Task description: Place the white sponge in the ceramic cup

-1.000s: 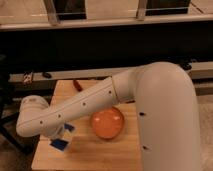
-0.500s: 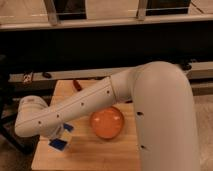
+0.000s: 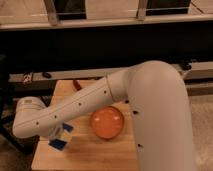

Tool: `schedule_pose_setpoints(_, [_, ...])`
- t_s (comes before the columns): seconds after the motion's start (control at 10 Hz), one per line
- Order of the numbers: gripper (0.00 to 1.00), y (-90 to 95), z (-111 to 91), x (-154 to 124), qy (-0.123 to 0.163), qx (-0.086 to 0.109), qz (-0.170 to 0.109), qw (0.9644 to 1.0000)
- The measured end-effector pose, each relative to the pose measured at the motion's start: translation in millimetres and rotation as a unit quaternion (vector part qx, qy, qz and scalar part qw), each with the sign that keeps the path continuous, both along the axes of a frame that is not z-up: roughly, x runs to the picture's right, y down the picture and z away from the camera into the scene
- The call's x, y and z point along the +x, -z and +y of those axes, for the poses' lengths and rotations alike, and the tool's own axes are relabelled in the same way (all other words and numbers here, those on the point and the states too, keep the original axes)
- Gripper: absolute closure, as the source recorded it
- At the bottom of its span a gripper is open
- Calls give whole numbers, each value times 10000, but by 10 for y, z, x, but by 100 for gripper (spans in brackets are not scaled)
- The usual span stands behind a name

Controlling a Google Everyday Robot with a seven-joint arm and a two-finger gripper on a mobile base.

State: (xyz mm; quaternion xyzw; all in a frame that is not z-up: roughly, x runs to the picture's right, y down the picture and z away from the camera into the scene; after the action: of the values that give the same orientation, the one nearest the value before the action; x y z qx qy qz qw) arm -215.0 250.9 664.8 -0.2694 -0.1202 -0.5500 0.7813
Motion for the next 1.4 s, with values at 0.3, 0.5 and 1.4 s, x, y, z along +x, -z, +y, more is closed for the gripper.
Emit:
schedule_pose_setpoints(0.3, [20, -39, 23, -5, 46, 28, 34, 10000])
schedule_pose_setpoints(0.5, [20, -51, 73, -21, 132, 46, 82, 9999])
schedule_pose_setpoints(1.4, [20, -27, 98, -67, 203, 155, 180, 9995])
